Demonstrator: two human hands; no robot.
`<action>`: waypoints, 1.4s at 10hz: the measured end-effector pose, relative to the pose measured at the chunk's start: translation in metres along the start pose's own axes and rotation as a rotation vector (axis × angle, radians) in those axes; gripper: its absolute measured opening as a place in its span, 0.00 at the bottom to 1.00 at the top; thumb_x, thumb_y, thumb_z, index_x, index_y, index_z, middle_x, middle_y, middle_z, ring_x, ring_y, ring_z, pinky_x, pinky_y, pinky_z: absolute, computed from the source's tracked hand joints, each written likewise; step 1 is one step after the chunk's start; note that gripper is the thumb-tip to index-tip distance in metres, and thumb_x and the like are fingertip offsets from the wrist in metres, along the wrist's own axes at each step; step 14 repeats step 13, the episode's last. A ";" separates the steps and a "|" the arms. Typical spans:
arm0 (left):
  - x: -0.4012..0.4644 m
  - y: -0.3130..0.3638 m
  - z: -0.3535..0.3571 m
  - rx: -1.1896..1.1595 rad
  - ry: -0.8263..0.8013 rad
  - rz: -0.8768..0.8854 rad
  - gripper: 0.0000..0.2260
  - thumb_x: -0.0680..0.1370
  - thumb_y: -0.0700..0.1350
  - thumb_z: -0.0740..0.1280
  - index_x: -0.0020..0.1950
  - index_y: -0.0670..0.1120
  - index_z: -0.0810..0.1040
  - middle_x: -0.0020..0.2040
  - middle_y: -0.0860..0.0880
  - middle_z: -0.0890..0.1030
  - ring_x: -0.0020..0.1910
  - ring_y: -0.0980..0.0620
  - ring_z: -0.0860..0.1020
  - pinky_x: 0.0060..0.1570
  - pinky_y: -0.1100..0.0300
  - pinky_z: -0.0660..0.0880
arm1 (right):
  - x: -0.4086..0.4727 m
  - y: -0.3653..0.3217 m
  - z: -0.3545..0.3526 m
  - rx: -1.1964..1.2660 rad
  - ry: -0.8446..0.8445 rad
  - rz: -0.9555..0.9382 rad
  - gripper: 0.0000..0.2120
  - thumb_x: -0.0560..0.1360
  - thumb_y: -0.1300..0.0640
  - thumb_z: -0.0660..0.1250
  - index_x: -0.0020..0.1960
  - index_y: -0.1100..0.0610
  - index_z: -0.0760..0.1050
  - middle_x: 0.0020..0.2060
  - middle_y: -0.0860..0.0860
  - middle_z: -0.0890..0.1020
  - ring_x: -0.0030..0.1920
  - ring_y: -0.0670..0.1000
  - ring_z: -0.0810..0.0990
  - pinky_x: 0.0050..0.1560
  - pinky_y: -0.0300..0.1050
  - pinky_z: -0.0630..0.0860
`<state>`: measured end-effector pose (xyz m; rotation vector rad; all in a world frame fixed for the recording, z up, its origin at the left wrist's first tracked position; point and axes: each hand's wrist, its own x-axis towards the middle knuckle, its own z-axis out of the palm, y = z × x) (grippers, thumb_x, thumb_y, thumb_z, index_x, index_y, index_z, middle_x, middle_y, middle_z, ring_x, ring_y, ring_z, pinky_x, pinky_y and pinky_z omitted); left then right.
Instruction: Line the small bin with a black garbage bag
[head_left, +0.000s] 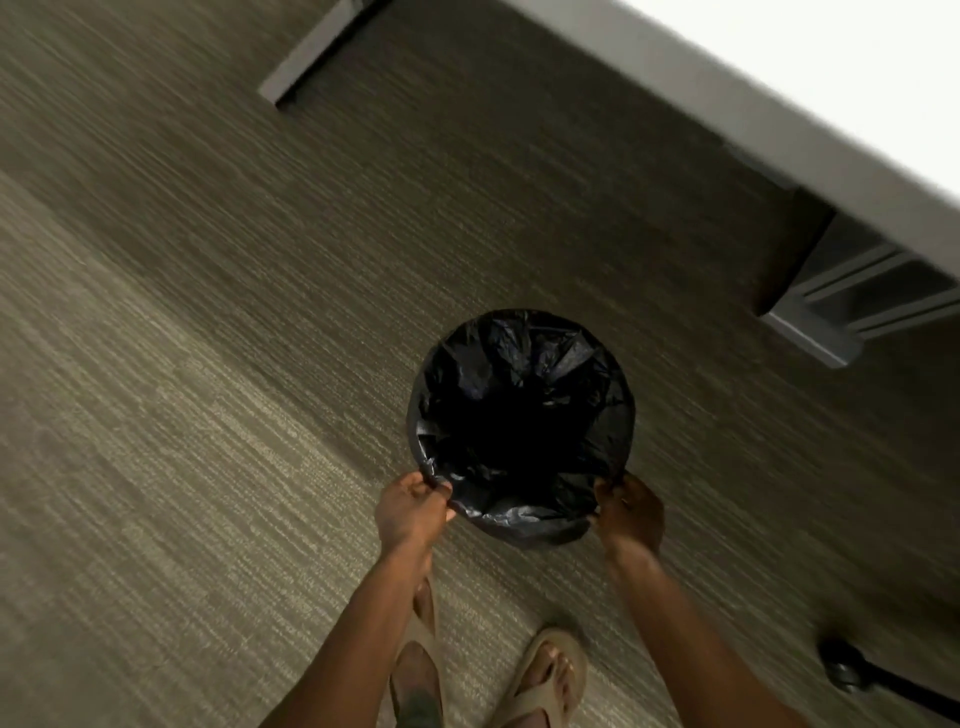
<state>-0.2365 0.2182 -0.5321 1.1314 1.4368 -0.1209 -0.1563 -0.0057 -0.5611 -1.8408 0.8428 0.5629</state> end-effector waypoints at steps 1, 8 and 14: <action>-0.008 0.026 -0.019 -0.038 0.040 -0.012 0.14 0.77 0.31 0.72 0.41 0.48 0.76 0.40 0.46 0.83 0.40 0.50 0.82 0.29 0.63 0.81 | -0.015 -0.038 0.015 -0.095 -0.056 -0.038 0.07 0.79 0.58 0.72 0.56 0.57 0.84 0.53 0.58 0.87 0.50 0.61 0.86 0.53 0.62 0.85; 0.213 0.246 -0.060 0.078 0.000 0.191 0.13 0.76 0.33 0.70 0.61 0.34 0.81 0.56 0.38 0.85 0.54 0.40 0.85 0.59 0.40 0.82 | 0.056 -0.201 0.270 -0.061 -0.084 -0.260 0.13 0.78 0.56 0.72 0.59 0.61 0.84 0.53 0.62 0.87 0.55 0.66 0.86 0.58 0.65 0.82; 0.214 0.248 -0.054 0.281 0.089 0.285 0.43 0.74 0.64 0.73 0.81 0.44 0.64 0.77 0.41 0.74 0.74 0.37 0.74 0.71 0.44 0.74 | 0.044 -0.214 0.253 -0.354 -0.062 -0.345 0.31 0.85 0.38 0.52 0.69 0.61 0.78 0.62 0.62 0.83 0.62 0.64 0.81 0.54 0.51 0.74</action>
